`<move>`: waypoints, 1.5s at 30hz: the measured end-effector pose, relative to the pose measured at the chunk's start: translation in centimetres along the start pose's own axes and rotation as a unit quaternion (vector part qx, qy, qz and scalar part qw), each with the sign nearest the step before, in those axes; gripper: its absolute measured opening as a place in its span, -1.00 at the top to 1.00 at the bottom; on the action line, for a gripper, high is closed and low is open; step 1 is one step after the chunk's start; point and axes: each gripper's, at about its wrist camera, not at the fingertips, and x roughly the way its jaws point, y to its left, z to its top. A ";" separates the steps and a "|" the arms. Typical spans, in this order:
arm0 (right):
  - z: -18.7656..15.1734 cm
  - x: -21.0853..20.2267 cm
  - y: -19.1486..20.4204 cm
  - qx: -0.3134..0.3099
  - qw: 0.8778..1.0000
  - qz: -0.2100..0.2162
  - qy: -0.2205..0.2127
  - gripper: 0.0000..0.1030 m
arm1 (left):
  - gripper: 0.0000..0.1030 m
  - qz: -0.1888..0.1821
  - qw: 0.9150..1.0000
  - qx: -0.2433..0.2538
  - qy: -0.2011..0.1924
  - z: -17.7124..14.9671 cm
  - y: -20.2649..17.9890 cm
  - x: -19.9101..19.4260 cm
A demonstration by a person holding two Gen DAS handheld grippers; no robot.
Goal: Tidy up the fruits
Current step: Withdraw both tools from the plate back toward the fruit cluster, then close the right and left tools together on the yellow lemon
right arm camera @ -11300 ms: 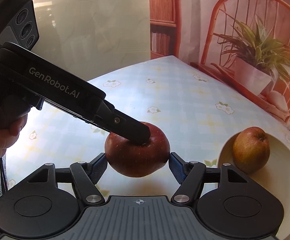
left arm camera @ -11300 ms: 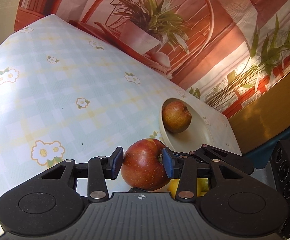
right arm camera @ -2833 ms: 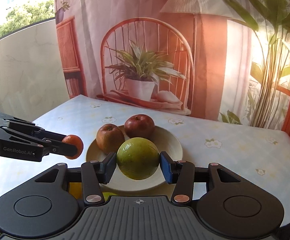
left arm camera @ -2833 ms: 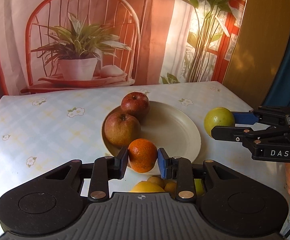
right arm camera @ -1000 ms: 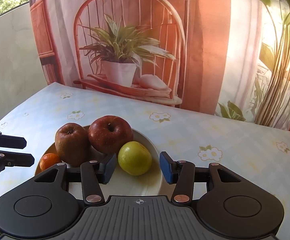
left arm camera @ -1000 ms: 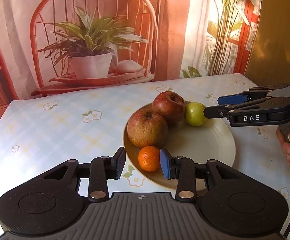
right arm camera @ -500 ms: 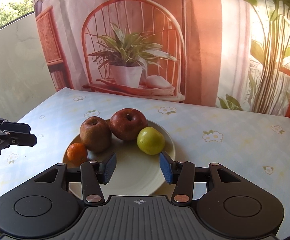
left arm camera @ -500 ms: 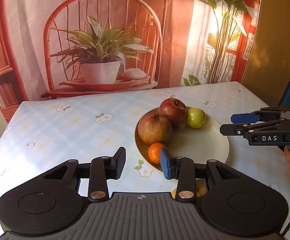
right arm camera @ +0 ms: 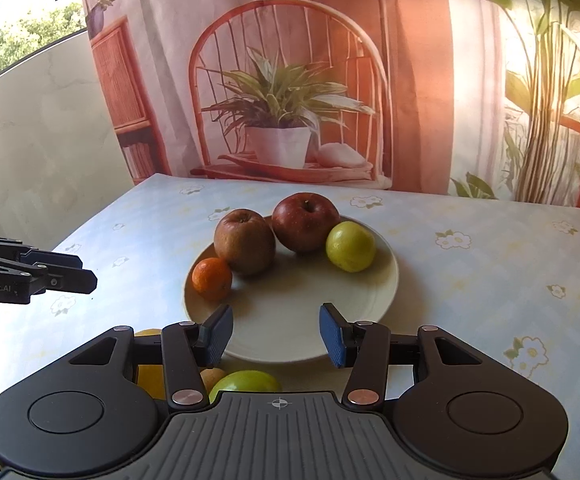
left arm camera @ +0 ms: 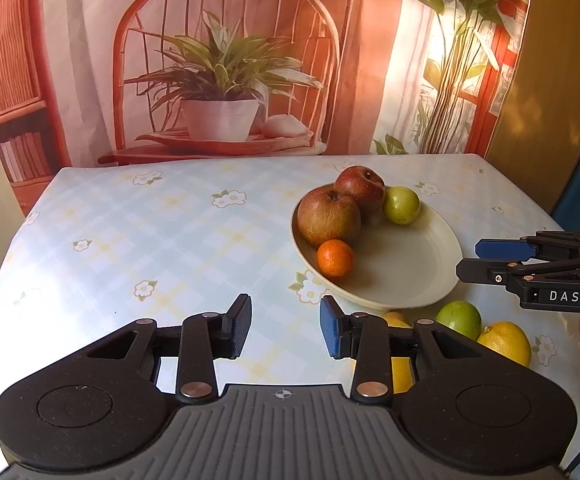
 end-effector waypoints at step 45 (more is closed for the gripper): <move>-6.8 -4.6 2.2 -0.004 0.999 -0.037 0.019 0.05 | 0.23 -0.045 0.999 -0.010 0.019 -3.3 -1.1 -0.9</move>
